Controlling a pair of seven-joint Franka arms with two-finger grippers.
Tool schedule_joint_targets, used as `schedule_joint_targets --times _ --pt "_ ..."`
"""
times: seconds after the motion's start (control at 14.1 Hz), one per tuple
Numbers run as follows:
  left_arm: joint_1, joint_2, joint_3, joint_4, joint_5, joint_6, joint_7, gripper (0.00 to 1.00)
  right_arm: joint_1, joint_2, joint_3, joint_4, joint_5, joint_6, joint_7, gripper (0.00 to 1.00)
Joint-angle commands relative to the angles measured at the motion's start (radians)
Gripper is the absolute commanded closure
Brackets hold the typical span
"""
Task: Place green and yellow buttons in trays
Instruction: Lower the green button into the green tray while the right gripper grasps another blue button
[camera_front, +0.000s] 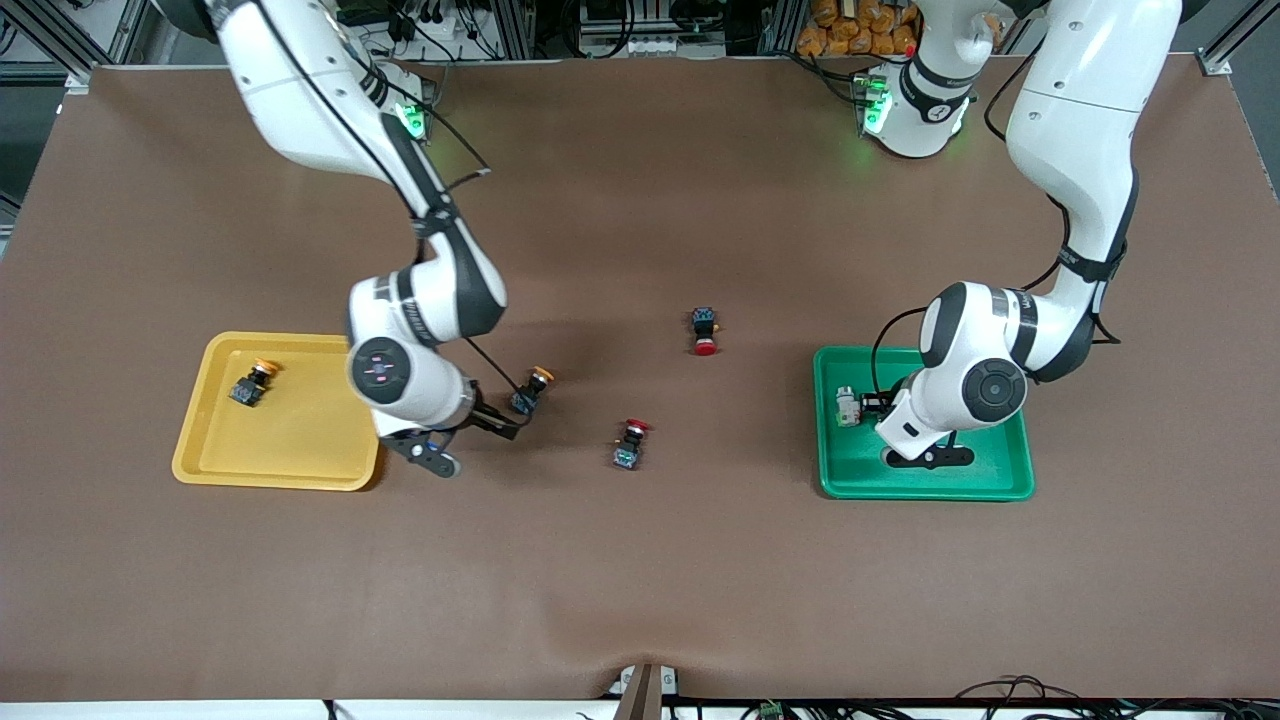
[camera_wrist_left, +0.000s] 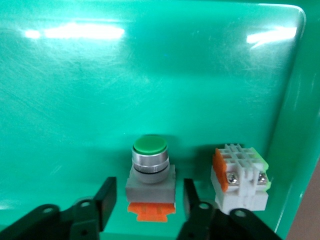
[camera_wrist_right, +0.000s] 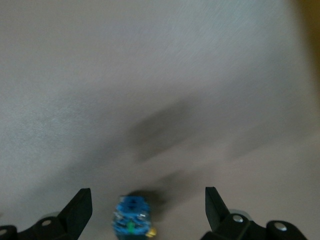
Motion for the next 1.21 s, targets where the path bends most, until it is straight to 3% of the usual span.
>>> schedule_joint_targets --times 0.0,0.28,0.36,0.5,0.78,1.14 --pt "0.002 -0.033 0.001 -0.002 0.023 -0.007 -0.007 0.00 0.054 0.055 -0.011 0.031 0.011 0.050 0.114 0.00" --pt "0.024 -0.096 0.009 0.041 0.024 -0.052 0.001 0.00 0.085 0.061 -0.011 0.023 0.007 0.050 0.117 0.00" --pt "0.035 -0.100 0.009 0.061 0.024 -0.061 0.001 0.00 0.093 0.061 -0.011 0.020 0.007 0.047 0.119 0.12" --pt "0.038 -0.125 0.010 0.069 0.026 -0.078 0.004 0.00 0.102 0.057 -0.011 0.012 0.007 0.037 0.120 0.53" --pt "0.070 -0.151 0.006 0.086 0.020 -0.081 0.105 0.00 0.116 0.029 -0.011 -0.025 0.007 0.011 0.120 1.00" --pt "0.081 -0.169 0.003 0.115 0.026 -0.106 0.198 0.00 0.035 -0.058 -0.020 -0.016 0.005 -0.088 0.043 1.00"
